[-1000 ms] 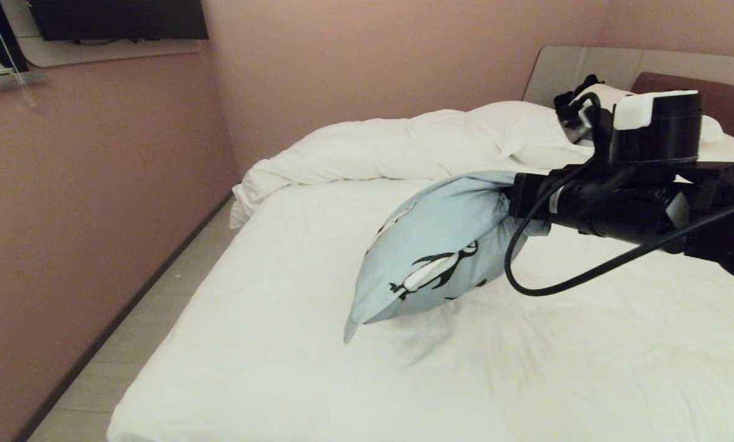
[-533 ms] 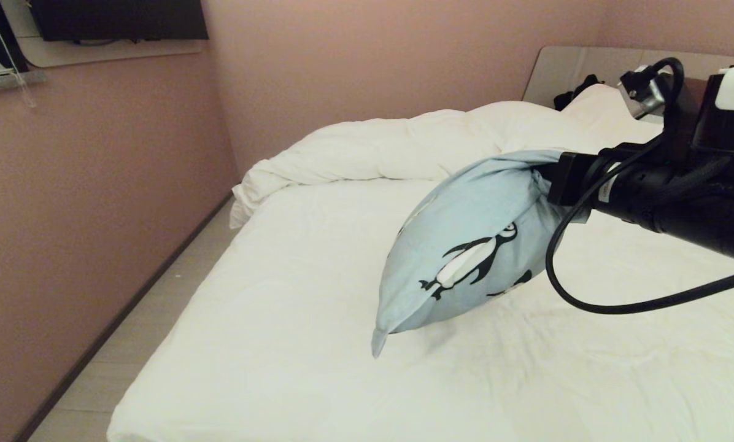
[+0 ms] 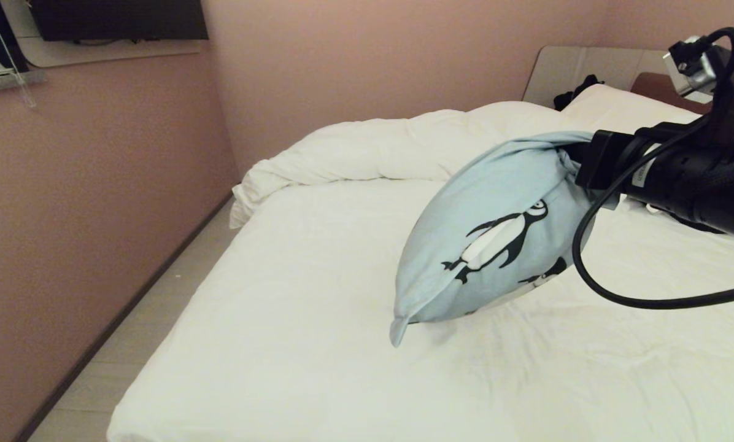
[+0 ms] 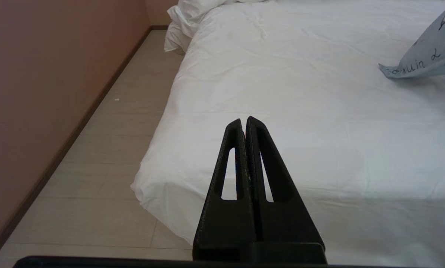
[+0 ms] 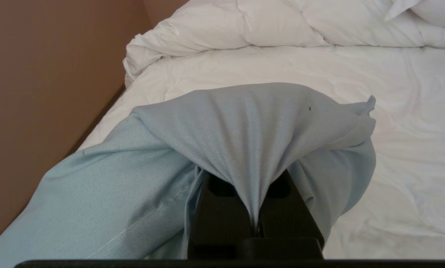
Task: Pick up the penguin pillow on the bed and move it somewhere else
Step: Move to the head of the bed
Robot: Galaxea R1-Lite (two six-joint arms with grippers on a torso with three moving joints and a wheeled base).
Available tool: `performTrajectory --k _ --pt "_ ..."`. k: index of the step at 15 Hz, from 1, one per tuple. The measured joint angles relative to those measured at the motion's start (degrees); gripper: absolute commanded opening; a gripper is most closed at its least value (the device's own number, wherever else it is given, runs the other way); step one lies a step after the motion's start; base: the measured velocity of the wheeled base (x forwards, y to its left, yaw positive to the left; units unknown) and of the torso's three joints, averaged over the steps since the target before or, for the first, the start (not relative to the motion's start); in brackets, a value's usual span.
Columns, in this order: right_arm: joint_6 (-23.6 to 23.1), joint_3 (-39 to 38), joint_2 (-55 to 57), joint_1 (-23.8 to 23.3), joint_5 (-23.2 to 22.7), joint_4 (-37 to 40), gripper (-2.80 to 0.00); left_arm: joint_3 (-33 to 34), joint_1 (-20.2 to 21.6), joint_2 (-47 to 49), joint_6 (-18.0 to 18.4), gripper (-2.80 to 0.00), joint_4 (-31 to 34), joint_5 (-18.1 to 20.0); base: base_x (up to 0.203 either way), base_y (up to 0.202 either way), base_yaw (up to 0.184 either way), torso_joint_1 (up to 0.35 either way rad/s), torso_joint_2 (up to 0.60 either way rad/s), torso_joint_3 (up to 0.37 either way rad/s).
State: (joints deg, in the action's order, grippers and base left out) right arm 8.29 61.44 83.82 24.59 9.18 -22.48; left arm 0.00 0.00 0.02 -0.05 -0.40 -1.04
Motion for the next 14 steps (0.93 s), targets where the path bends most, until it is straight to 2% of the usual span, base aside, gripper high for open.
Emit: performTrajectory --k 3,5,14 --pt "0.09 -0.28 0.20 0.00 -0.01 0.08 -2.80 0.00 0.00 0.00 -0.02 -2.80 -0.01 0.00 0.000 0.000 0.000 0.000 0.00 0.000" --pt "0.11 -0.28 0.22 -0.06 0.01 -0.01 -2.80 0.00 -0.05 0.00 0.00 -2.80 -0.01 0.00 0.004 -0.104 0.008 0.001 0.01 0.001" --pt "0.09 -0.72 0.18 -0.15 -0.01 0.03 -2.80 0.00 0.00 0.00 -0.11 -2.80 0.00 0.00 0.000 -0.192 -0.001 0.002 0.00 0.004"
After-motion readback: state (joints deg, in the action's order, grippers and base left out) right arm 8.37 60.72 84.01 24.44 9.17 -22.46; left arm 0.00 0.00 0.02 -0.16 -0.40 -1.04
